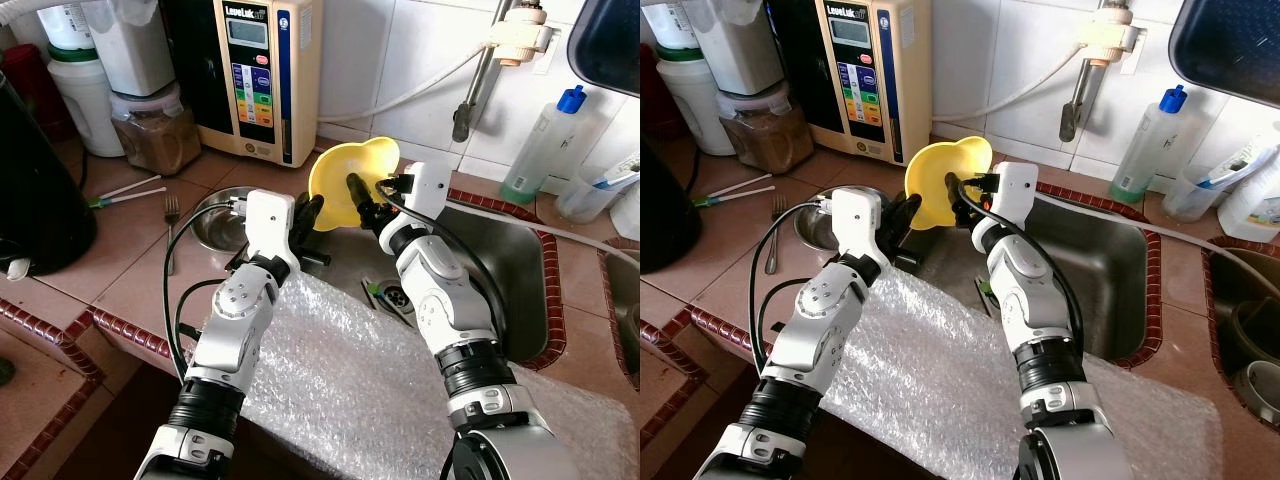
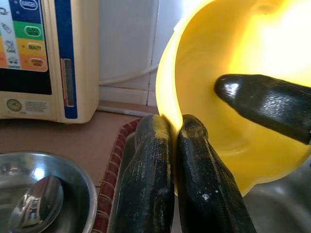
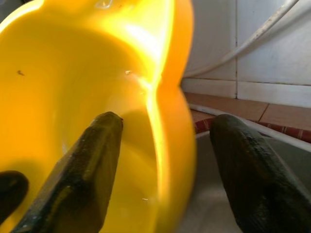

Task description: Kitchen organization

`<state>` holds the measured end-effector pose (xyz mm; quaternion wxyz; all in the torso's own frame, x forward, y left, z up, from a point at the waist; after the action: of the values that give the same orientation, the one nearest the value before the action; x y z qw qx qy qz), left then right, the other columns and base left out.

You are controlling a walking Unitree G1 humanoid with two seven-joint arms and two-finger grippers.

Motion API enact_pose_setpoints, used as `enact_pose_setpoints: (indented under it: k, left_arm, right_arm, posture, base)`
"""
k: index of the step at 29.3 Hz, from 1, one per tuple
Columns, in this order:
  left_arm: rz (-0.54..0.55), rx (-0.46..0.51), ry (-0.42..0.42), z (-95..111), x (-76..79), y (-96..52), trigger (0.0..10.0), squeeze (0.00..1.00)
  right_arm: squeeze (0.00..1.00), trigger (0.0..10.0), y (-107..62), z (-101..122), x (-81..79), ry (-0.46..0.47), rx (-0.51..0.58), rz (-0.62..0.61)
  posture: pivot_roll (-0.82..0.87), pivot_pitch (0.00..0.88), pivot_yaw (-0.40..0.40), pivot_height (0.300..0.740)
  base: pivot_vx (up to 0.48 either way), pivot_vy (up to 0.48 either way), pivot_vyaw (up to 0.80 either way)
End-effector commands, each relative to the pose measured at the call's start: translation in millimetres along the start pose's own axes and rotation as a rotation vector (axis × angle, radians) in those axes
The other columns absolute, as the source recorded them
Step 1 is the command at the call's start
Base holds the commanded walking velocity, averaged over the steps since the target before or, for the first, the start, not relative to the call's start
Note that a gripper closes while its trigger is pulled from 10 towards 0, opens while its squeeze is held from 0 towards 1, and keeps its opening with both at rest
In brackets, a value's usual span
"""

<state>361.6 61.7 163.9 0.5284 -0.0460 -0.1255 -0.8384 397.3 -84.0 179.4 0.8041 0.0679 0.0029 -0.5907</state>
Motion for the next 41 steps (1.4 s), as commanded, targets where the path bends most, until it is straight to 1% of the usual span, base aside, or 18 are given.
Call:
enact_pose_setpoints:
  k: [1, 12, 14, 15, 18, 20, 21, 22, 23, 24, 26, 28, 29, 30, 31, 32, 37, 41]
  left_arm:
    - [-0.008, 0.024, 0.013, 6.7, 2.1, 1.4, 0.0, 0.00]
    - [0.011, 0.029, 0.039, 9.2, -1.6, 2.3, 0.0, 0.00]
    - [0.002, 0.029, 0.046, 9.5, -0.5, 2.4, 0.6, 0.00]
    - [-0.003, 0.030, 0.050, 9.5, 0.1, 2.4, 1.3, 0.00]
    - [-0.003, 0.030, 0.057, 9.4, 1.0, 2.7, 2.0, 0.00]
    - [-0.003, 0.030, 0.057, 9.3, 1.2, 3.0, 2.0, 0.00]
    - [-0.008, 0.032, 0.053, 9.3, 2.0, 3.3, 2.9, 0.00]
    - [-0.010, 0.033, 0.051, 9.4, 2.2, 3.3, 2.9, 0.00]
    - [-0.021, 0.034, 0.045, 9.5, 3.8, 3.8, 4.9, 0.00]
    - [-0.030, 0.028, 0.043, 9.0, 4.7, 4.1, 10.0, 0.00]
    - [-0.033, 0.024, 0.036, 8.6, 5.1, 4.1, 10.0, 0.00]
    - [-0.058, 0.012, -0.001, 7.3, 7.4, 4.0, 10.0, 0.00]
    - [-0.077, -0.002, -0.031, 6.0, 9.0, 3.4, 10.0, 0.00]
    - [-0.071, -0.007, -0.022, 5.6, 8.2, 3.2, 10.0, 0.00]
    - [-0.067, -0.008, -0.011, 5.4, 7.4, 3.0, 10.0, 0.43]
    - [-0.069, -0.011, -0.010, 4.8, 7.4, 2.8, 10.0, 1.00]
    - [-0.086, -0.027, -0.019, 1.6, 8.8, 0.9, 10.0, 1.00]
    - [-0.105, -0.047, -0.008, -1.0, 11.7, 1.0, 10.0, 1.00]
  right_arm:
    - [0.00, 0.0, -0.2, -1.5, 12.0, -0.007, -0.017, -0.053]
    - [0.00, 0.0, -1.0, -8.7, 18.4, -0.034, -0.051, -0.098]
    - [0.00, 0.0, -1.0, -11.6, 18.9, -0.055, -0.066, -0.098]
    - [0.00, 0.0, -1.1, -12.4, 18.6, -0.062, -0.070, -0.095]
    - [0.00, 0.0, -1.4, -14.1, 17.8, -0.059, -0.076, -0.093]
    - [0.00, 0.0, -1.5, -14.4, 18.4, -0.056, -0.078, -0.096]
    - [0.00, 0.0, -1.4, -14.5, 19.3, -0.057, -0.079, -0.099]
    - [0.00, 0.0, -1.4, -14.5, 19.5, -0.057, -0.079, -0.100]
    - [0.00, 0.0, -1.6, -14.7, 20.2, -0.100, -0.084, -0.102]
    - [0.00, 0.0, -1.7, -15.1, 16.6, -0.156, -0.084, -0.085]
    - [0.00, 0.0, -1.9, -15.5, 14.7, -0.169, -0.083, -0.079]
    - [0.00, 0.0, -2.1, -17.0, 13.0, -0.176, -0.086, -0.079]
    - [0.00, 0.0, -2.3, -17.1, 14.1, -0.208, -0.084, -0.092]
    - [0.00, 0.0, -2.4, -16.8, 14.6, -0.234, -0.083, -0.096]
    - [0.00, 0.0, -2.3, -16.5, 15.0, -0.252, -0.081, -0.099]
    - [0.00, 0.0, -2.3, -16.1, 15.7, -0.261, -0.079, -0.106]
    - [0.00, 0.0, -1.9, -14.0, 22.0, -0.295, -0.073, -0.140]
    - [0.00, 0.0, -2.9, -13.5, 34.5, -0.347, -0.081, -0.191]
  posture:
    - [0.14, 0.000, -0.027, 0.740]
    - [0.14, 0.000, -0.023, 0.740]
    - [0.14, 0.000, -0.024, 0.740]
    - [0.14, 0.000, -0.024, 0.740]
    - [0.14, 0.000, -0.026, 0.740]
    - [0.14, 0.000, -0.026, 0.740]
    - [0.13, 0.000, -0.025, 0.740]
    - [0.13, 0.000, -0.025, 0.740]
    - [0.13, 0.000, -0.025, 0.740]
    - [0.13, 0.000, -0.025, 0.740]
    - [0.13, 0.000, -0.025, 0.740]
    - [0.13, 0.000, -0.028, 0.740]
    - [0.13, 0.000, -0.029, 0.740]
    - [0.14, 0.000, -0.030, 0.740]
    - [0.14, 0.000, -0.030, 0.740]
    - [0.14, 0.000, -0.031, 0.740]
    - [0.14, 0.000, -0.031, 0.740]
    - [0.14, 0.000, -0.034, 0.740]
  base:
    - [0.000, 0.000, 0.00]
    - [0.000, 0.000, 0.00]
    - [0.000, 0.000, 0.00]
    - [0.000, 0.000, 0.00]
    - [0.000, 0.000, 0.00]
    - [0.000, 0.000, 0.00]
    - [0.000, 0.000, 0.00]
    - [0.000, 0.000, 0.00]
    - [0.000, 0.000, 0.00]
    - [0.000, 0.000, 0.00]
    - [0.000, 0.000, 0.00]
    - [0.000, 0.000, 0.00]
    - [0.000, 0.000, 0.00]
    - [0.000, 0.000, 0.00]
    - [0.000, 0.000, 0.00]
    - [0.000, 0.000, 0.00]
    - [0.000, 0.000, 0.00]
    - [0.000, 0.000, 0.00]
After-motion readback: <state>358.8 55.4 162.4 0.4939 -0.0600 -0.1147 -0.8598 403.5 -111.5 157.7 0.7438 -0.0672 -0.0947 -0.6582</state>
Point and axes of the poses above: a point about 5 cm out from each wrist's last joint towards the gripper, its own y axis pointing out of the wrist towards the gripper, its own z axis along the axis of the wrist's last joint, x = y × z, the point moved 3 cm from there along y, pointing out of the wrist towards the gripper, and after that the axes turned 9 degrees about -y, right-handed, at the moved point
